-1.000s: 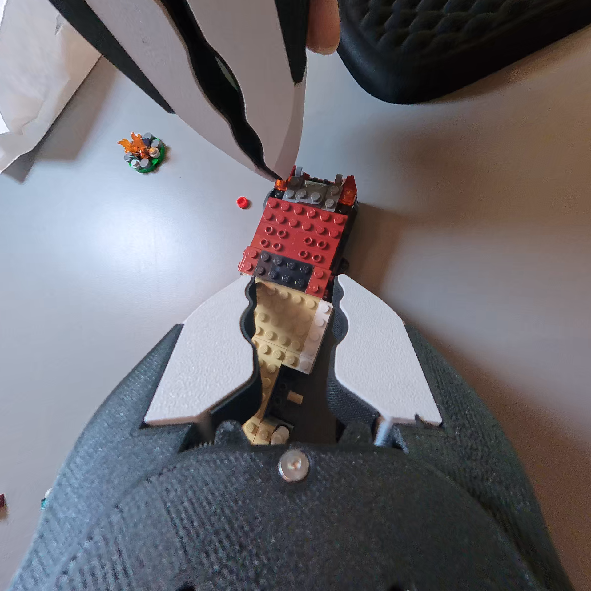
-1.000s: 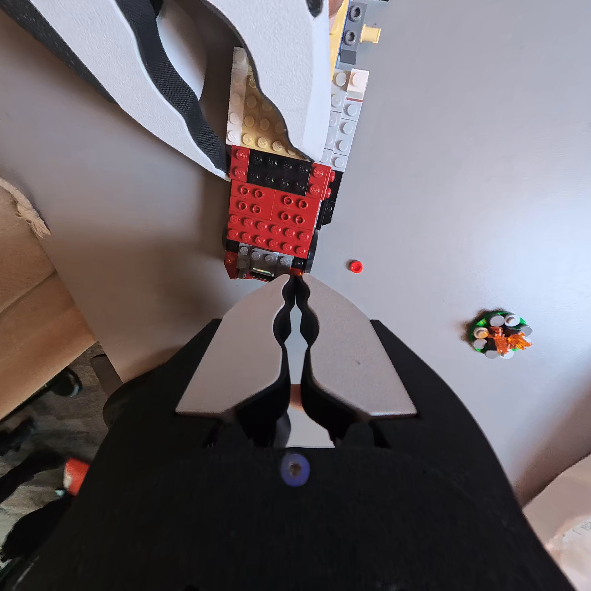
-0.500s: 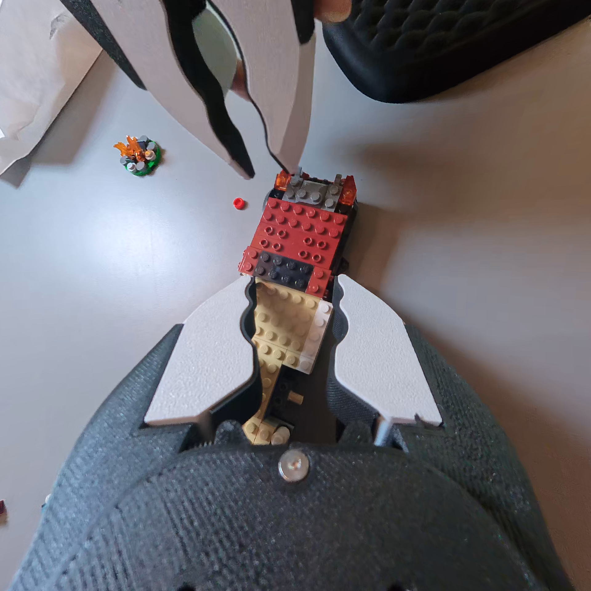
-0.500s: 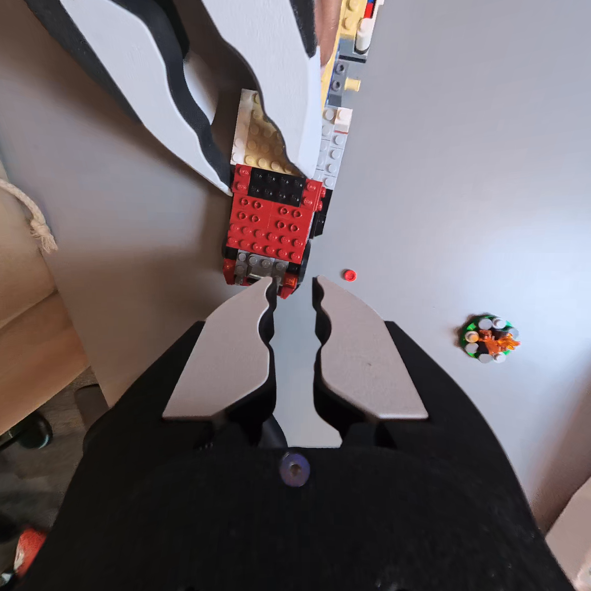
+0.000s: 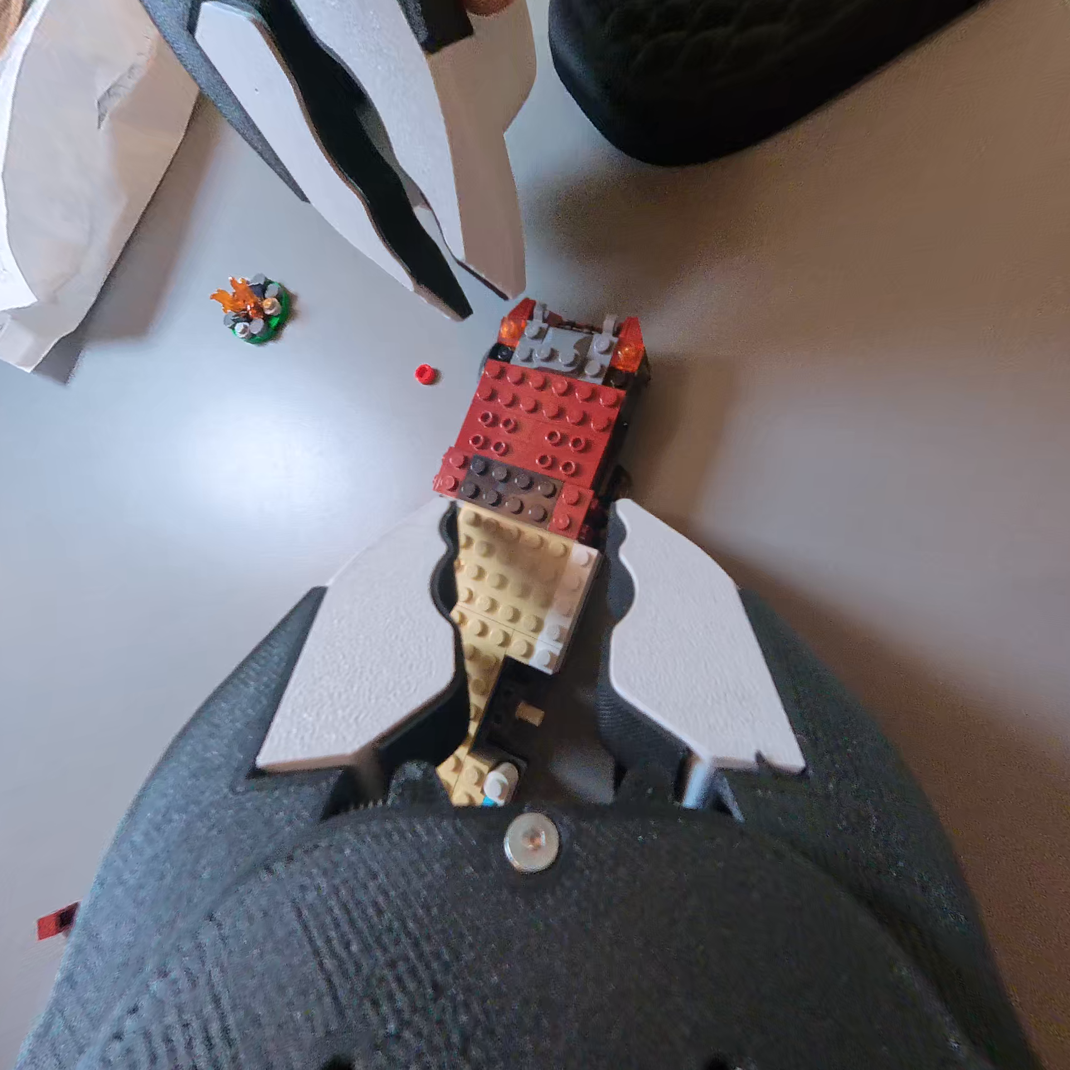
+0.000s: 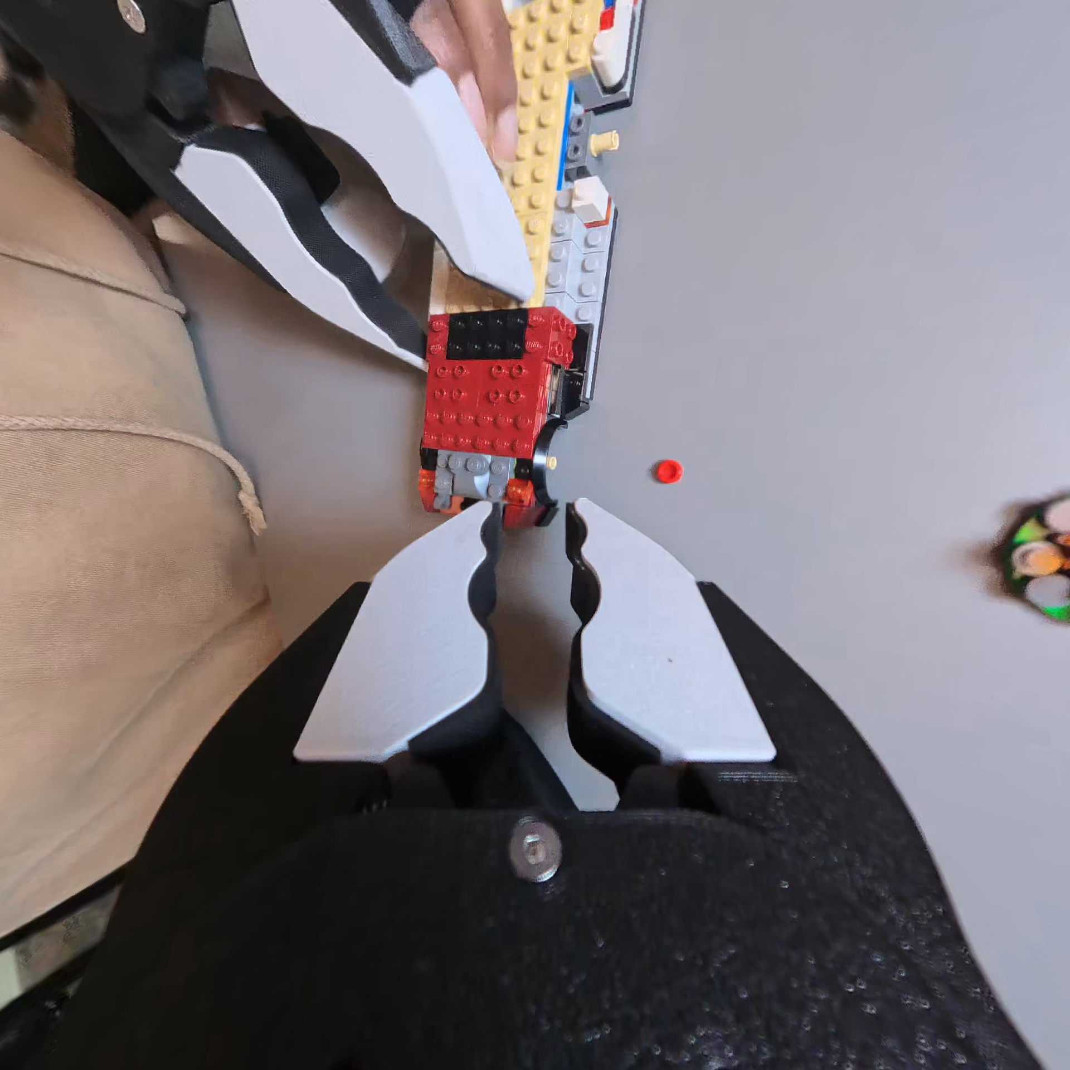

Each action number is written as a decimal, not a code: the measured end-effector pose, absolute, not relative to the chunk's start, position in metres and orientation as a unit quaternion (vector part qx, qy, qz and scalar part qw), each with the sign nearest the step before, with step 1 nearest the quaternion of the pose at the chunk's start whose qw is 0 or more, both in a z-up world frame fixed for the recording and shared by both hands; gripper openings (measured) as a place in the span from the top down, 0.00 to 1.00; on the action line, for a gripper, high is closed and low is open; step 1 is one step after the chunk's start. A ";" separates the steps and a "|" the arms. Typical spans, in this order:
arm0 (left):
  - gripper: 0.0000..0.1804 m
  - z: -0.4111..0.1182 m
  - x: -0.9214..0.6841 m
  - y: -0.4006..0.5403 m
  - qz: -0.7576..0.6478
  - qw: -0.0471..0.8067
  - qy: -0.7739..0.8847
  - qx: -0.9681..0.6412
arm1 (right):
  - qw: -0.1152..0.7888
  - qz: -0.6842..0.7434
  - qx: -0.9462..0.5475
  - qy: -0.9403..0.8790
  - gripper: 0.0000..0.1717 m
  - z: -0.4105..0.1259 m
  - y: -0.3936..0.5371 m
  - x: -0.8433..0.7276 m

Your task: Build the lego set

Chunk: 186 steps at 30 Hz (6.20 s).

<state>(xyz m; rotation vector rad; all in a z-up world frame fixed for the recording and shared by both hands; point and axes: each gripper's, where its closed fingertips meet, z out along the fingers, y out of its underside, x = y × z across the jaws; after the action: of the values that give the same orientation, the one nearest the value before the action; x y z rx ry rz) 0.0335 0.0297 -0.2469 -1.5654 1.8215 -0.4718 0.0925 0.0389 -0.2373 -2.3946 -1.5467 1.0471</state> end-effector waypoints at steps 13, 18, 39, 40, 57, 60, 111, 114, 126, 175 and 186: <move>0.50 -0.264 0.033 0.035 -0.173 0.118 0.791 -0.574 | 0.149 0.412 -0.758 -0.484 0.87 -0.226 0.018 0.115; 0.62 -0.266 0.042 0.032 -0.161 0.121 0.803 -0.562 | 0.177 0.424 -0.750 -0.476 0.88 -0.222 0.010 0.123; 0.62 -0.228 0.033 0.057 0.194 0.526 0.703 -0.437 | 0.333 0.362 -0.799 -0.346 0.73 -0.214 0.025 0.066; 0.62 -0.227 0.033 0.057 0.193 0.529 0.701 -0.437 | 0.334 0.362 -0.802 -0.339 0.75 -0.216 0.025 0.064; 0.62 -0.228 0.033 0.055 0.196 0.537 0.695 -0.436 | 0.366 0.356 -0.789 -0.342 0.83 -0.212 0.027 0.064; 0.62 -0.228 0.033 0.055 0.197 0.541 0.694 -0.433 | 0.368 0.355 -0.786 -0.347 0.83 -0.212 0.027 0.064; 0.81 -0.224 0.041 0.021 -0.105 0.354 0.742 -0.559 | 0.511 0.184 -0.623 -0.562 0.82 -0.198 0.007 0.064; 0.81 -0.224 0.040 0.021 -0.109 0.354 0.743 -0.557 | 0.512 0.189 -0.617 -0.567 0.83 -0.197 0.006 0.062; 0.82 -0.225 0.036 0.016 -0.130 0.340 0.758 -0.541 | 0.518 0.202 -0.587 -0.589 0.85 -0.197 -0.001 0.056; 0.81 -0.159 0.035 0.017 -0.520 0.184 0.521 -0.652 | 0.564 0.267 -0.596 -0.505 0.74 -0.140 0.026 0.075; 0.83 -0.211 0.052 0.012 -0.554 -0.015 0.483 -0.678 | 0.432 0.011 -0.481 -0.763 0.53 -0.193 0.029 0.074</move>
<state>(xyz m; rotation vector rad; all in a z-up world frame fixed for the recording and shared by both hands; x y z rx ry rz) 0.0515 0.0116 -0.2107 -2.1510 1.5311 -1.7584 0.0744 0.0295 -0.1928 -1.1976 -1.9013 0.0262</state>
